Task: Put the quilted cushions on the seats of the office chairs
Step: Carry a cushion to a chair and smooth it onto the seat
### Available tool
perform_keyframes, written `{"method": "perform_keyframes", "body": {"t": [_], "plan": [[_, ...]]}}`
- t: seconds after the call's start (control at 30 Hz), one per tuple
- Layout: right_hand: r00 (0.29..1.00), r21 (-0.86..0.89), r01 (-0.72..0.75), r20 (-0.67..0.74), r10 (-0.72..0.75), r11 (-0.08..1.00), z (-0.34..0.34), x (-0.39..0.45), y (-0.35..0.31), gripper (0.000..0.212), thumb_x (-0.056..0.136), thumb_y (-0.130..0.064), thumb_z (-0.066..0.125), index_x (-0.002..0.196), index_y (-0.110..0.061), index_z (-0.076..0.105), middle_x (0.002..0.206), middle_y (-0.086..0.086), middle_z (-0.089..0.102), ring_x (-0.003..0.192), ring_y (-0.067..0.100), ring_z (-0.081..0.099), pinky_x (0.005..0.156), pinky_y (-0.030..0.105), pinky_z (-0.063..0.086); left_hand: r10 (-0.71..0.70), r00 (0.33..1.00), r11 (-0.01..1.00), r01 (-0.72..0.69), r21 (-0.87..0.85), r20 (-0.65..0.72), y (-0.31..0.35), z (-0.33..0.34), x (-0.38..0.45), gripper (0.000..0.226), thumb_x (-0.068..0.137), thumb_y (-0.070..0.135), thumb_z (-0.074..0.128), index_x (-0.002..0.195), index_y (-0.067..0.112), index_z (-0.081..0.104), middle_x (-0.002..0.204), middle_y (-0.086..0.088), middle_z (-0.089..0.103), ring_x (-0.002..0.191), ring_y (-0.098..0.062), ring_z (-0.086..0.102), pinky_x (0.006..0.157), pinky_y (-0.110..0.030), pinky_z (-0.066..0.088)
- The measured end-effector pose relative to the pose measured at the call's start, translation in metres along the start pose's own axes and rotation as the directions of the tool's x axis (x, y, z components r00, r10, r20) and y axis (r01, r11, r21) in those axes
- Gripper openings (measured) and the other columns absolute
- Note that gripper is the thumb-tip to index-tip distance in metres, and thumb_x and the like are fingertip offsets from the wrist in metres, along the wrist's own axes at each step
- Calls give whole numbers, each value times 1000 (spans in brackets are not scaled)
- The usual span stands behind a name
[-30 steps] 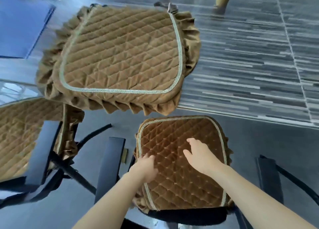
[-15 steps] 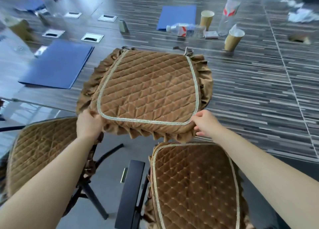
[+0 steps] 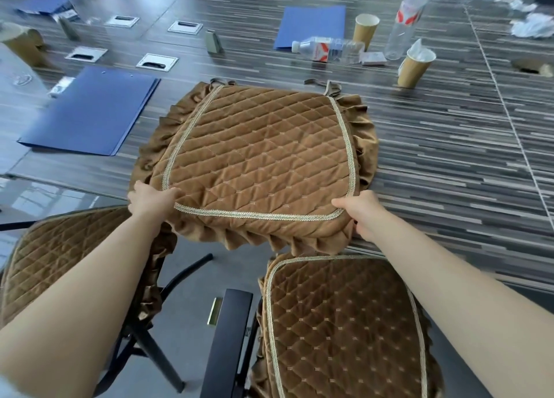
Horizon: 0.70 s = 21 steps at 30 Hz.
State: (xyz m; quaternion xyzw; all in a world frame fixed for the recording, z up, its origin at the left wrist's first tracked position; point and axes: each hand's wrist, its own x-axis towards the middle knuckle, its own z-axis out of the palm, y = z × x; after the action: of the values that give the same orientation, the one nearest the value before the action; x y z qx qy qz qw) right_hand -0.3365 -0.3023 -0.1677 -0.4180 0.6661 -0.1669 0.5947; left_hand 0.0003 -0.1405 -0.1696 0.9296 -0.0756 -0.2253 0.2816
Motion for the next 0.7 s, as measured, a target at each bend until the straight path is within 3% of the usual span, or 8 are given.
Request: {"method": "perform_keyframes", "body": {"t": [0.1,0.2,0.27,0.37,0.43,0.53,0.7], "plan": [[999,42,0,39,-1,999,-12,3,0,64,61,-13,76,121,-11,55,118,12,64,101,31,64,92,50,51,-20,1000,999,20,-50,4,4,-7,-6,88,82,43,72,147,1,29,148,-21,34,130,-41,43,99,-49,43],[998,67,12,56,-16,998,-29,-12,-4,54,75,-4,70,124,-15,51,118,9,62,104,31,62,94,51,50,-9,993,976,34,-217,114,-2,-14,-16,86,66,53,77,133,4,52,130,-18,58,111,-38,60,92,-46,51],[996,-26,83,44,-82,996,-43,-24,-2,56,83,-3,66,131,-20,43,123,5,58,110,27,58,98,50,48,8,986,954,42,-298,164,-8,-19,-30,76,60,50,81,120,8,59,115,-12,66,98,-32,66,86,-46,56],[979,-242,198,6,-203,950,-62,-49,9,66,90,-13,62,143,-30,28,140,2,47,123,27,50,104,51,43,129,980,957,-83,-279,151,-14,-19,-60,54,76,29,81,119,12,52,113,-5,62,94,-25,63,77,-39,54],[973,-313,225,16,-232,923,-73,-73,21,68,93,-16,59,146,-33,21,147,2,39,130,28,44,107,51,40,173,966,942,-106,-317,191,-20,-20,-84,53,77,23,81,119,14,51,114,-8,64,94,-27,67,77,-43,58],[962,-318,266,30,-271,910,-91,-110,41,69,94,-16,57,149,-31,18,150,1,36,134,25,40,109,48,37,220,957,915,-135,-379,191,-30,-22,-122,43,82,17,76,116,15,50,110,-10,65,93,-28,68,71,-42,59],[959,-287,259,-38,-282,922,-132,-178,77,65,94,-12,56,149,-30,25,145,-3,42,131,21,44,108,45,38,329,940,860,-256,-440,96,-45,-31,-212,30,84,13,72,105,17,52,98,-2,66,91,-20,67,83,-47,57]]}}
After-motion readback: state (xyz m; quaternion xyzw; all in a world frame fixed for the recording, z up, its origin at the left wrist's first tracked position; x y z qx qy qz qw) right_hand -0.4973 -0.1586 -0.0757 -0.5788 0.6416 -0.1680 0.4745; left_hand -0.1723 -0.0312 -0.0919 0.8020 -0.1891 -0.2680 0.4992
